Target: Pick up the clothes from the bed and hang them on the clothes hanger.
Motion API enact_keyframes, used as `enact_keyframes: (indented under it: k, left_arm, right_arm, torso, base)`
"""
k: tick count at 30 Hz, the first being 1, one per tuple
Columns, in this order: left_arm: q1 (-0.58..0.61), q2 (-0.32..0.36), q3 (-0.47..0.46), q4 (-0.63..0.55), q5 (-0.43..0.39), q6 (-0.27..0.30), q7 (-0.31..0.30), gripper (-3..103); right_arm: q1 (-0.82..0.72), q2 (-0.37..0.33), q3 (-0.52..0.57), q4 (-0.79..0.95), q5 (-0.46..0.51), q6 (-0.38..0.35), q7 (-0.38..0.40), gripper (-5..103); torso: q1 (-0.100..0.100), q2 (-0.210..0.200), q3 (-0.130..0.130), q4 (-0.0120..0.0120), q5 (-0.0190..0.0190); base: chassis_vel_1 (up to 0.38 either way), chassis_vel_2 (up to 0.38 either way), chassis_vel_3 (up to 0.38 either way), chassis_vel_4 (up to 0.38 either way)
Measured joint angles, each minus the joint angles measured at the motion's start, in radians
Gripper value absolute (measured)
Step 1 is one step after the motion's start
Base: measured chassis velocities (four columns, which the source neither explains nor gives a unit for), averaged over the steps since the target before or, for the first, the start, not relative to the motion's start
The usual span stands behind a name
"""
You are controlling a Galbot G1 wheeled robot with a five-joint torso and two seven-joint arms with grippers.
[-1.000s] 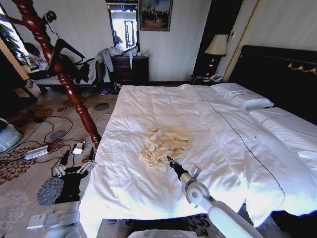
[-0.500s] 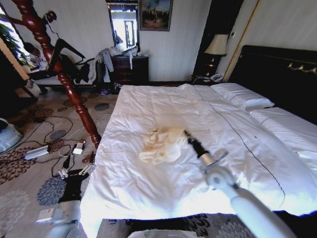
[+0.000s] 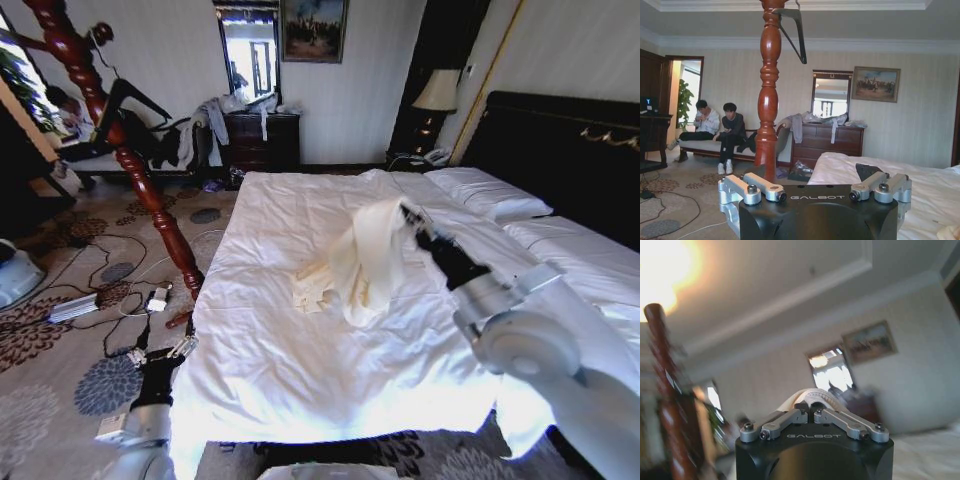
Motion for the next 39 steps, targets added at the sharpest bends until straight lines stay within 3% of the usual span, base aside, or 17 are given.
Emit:
enact_keyframes:
  k: [1,2,6,10,14,16,18,21,22,23,25,26,27,29,33,37,39]
  left_arm:
    - [0.004,-0.004,0.001,-0.002,0.004,-0.001,0.000,100]
    - [0.004,-0.004,0.001,-0.002,0.004,-0.001,0.000,100]
    - [0.031,-0.005,-0.005,-0.018,0.016,-0.006,0.002,100]
    - [0.046,0.002,-0.015,-0.030,0.017,-0.008,0.002,100]
    - [0.055,0.006,-0.019,-0.036,0.017,-0.008,0.002,100]
    - [0.058,0.010,-0.019,-0.038,0.017,-0.008,0.002,100]
    - [0.059,0.012,-0.019,-0.039,0.017,-0.008,0.002,100]
    - [0.057,0.020,-0.018,-0.036,0.017,-0.008,0.002,100]
    - [0.057,0.020,-0.018,-0.036,0.017,-0.008,0.002,100]
    - [0.056,0.022,-0.016,-0.033,0.016,-0.008,0.002,100]
    - [0.054,0.024,-0.011,-0.027,0.016,-0.008,0.002,100]
    - [0.054,0.024,-0.011,-0.027,0.016,-0.008,0.002,100]
    - [0.052,0.026,-0.007,-0.021,0.016,-0.008,0.002,100]
    - [0.046,0.033,-0.001,-0.009,0.016,-0.009,0.003,100]
    - [0.040,0.061,0.011,0.000,-0.005,-0.008,0.002,100]
    - [0.022,0.151,0.038,-0.001,-0.085,0.018,-0.001,100]
    - [-0.024,0.256,0.056,0.001,-0.178,0.052,-0.004,100]
  right_arm:
    - [-0.032,0.002,-0.032,-0.027,-0.071,-0.015,0.000,1]
    - [-0.032,0.002,-0.032,-0.027,-0.071,-0.015,0.000,1]
    - [-0.080,0.081,-0.228,-0.202,-0.299,-0.083,0.020,1]
    - [-0.011,0.154,-0.316,-0.310,-0.321,-0.133,0.076,-1]
    - [0.068,0.219,-0.349,-0.399,-0.320,-0.150,0.099,15]
    - [0.084,0.232,-0.344,-0.414,-0.295,-0.159,0.118,26]
    - [0.085,0.234,-0.336,-0.412,-0.272,-0.164,0.132,26]
    - [0.070,0.240,-0.299,-0.353,-0.101,-0.143,0.164,42]
    - [0.070,0.240,-0.299,-0.353,-0.101,-0.143,0.164,42]
    - [0.060,0.245,-0.281,-0.318,-0.011,-0.103,0.149,47]
    - [0.023,0.245,-0.250,-0.250,0.066,-0.020,0.065,58]
    - [0.023,0.245,-0.250,-0.250,0.066,-0.020,0.065,58]
    - [-0.015,0.241,-0.239,-0.210,0.063,0.022,0.000,58]
    - [-0.089,0.234,-0.232,-0.157,0.013,0.068,-0.065,69]
    - [-0.168,0.243,-0.208,-0.142,-0.111,0.078,-0.040,85]
    - [-0.222,0.248,-0.113,-0.178,-0.224,0.079,-0.012,95]
    - [-0.261,0.236,-0.013,-0.204,-0.269,0.101,-0.012,100]
  torso:
    - [0.000,0.000,0.000,0.0000,0.0000]
    - [0.000,0.000,0.000,0.0000,0.0000]
    - [0.000,0.000,0.000,-0.0005,0.0002]
    - [0.000,0.000,0.000,-0.0003,0.0001]
    - [0.000,0.000,0.000,0.0003,0.0001]
    - [0.000,0.000,0.000,-0.0001,0.0001]
    - [0.000,0.000,0.000,-0.0003,0.0002]
    - [0.000,0.000,0.000,-0.0006,0.0000]
    - [0.000,0.000,0.000,-0.0006,0.0000]
    - [0.000,0.000,0.000,-0.0003,0.0001]
    - [0.000,0.000,0.000,0.0000,-0.0001]
    - [0.000,0.000,0.000,0.0000,-0.0001]
    - [0.000,0.000,0.000,-0.0003,-0.0003]
    - [0.000,0.000,0.000,-0.0006,0.0000]
    - [0.000,0.000,0.000,-0.0002,0.0001]
    - [0.000,0.000,0.000,0.0001,0.0000]
    - [0.000,0.000,0.000,-0.0003,0.0004]
  base:
    - [0.000,0.000,0.000,0.000]
    - [0.000,0.000,0.000,0.000]
    - [0.000,0.000,0.000,0.000]
    - [0.000,0.000,0.000,0.000]
    - [0.000,0.000,0.000,0.000]
    - [0.000,0.000,0.000,0.000]
    - [0.000,0.000,0.000,0.000]
    - [0.000,0.000,0.000,0.000]
    - [0.000,0.000,0.000,0.000]
    - [0.000,0.000,0.000,0.000]
    - [0.000,0.000,0.000,0.000]
    - [0.000,0.000,0.000,0.000]
    - [0.000,0.000,0.000,0.000]
    - [0.000,0.000,0.000,0.000]
    - [0.000,0.000,0.000,0.000]
    - [0.000,0.000,0.000,0.000]
    - [0.000,0.000,0.000,0.000]
